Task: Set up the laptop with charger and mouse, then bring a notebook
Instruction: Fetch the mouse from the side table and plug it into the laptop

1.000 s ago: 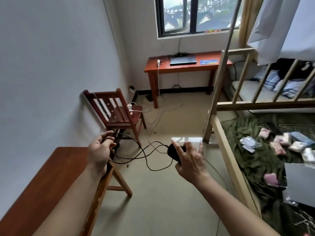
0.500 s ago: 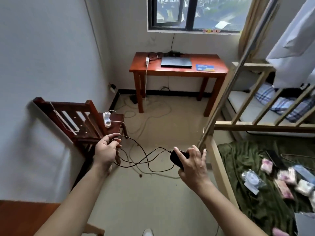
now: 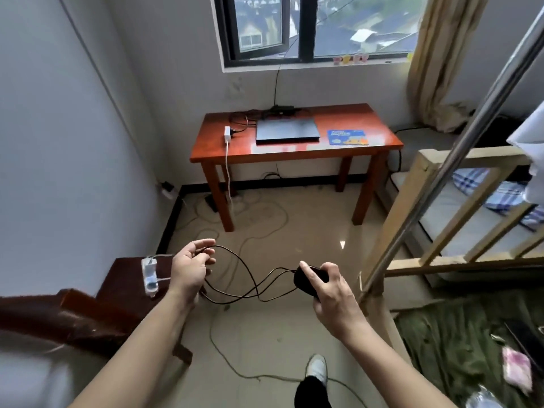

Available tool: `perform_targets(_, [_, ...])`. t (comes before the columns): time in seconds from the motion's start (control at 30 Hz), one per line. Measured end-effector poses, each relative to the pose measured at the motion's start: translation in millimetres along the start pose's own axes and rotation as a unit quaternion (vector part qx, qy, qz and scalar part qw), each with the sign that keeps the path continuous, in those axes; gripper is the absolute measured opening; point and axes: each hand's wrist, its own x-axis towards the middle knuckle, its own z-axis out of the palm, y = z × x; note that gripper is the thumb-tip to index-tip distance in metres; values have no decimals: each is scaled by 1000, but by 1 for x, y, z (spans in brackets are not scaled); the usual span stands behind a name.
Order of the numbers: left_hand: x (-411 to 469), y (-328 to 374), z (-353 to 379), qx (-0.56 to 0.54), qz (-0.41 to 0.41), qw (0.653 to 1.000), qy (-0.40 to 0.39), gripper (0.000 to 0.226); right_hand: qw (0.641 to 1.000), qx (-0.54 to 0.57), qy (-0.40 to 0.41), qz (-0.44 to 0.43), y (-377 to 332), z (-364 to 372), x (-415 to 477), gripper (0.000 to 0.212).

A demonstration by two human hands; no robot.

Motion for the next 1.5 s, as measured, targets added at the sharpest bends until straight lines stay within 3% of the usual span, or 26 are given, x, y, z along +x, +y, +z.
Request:
perform_targets(0.27, [160,71,97,39,10,999,33,44,998,-22,-18,-55,63,-1,203,91])
perform_targets(0.6, [315,99,212,44,40,998,28,41,999,-30,-36,-27,134,11,384,86])
perform_targets(0.87, [524,162,341,39,186,982,-1,37,998,-51,-22,31,214,-5,600,87])
perform_targets(1.07, [635,253,425,68,363,929,13,31,991,-27,75,111,262,-60,740,82])
perform_targets(1.13, [679,265,455,83,346,934,-5,28,985,-12,94,146,282,-66,779,81])
perform_targets(1.27, [750,238,508,98,234,966,-55,27,981,-21,77,175,328,-61,827,80])
perform_targets(1.5, [826,151,602,114,-6,990,-84,25,982,-3,-21,189,434,-24,915,79])
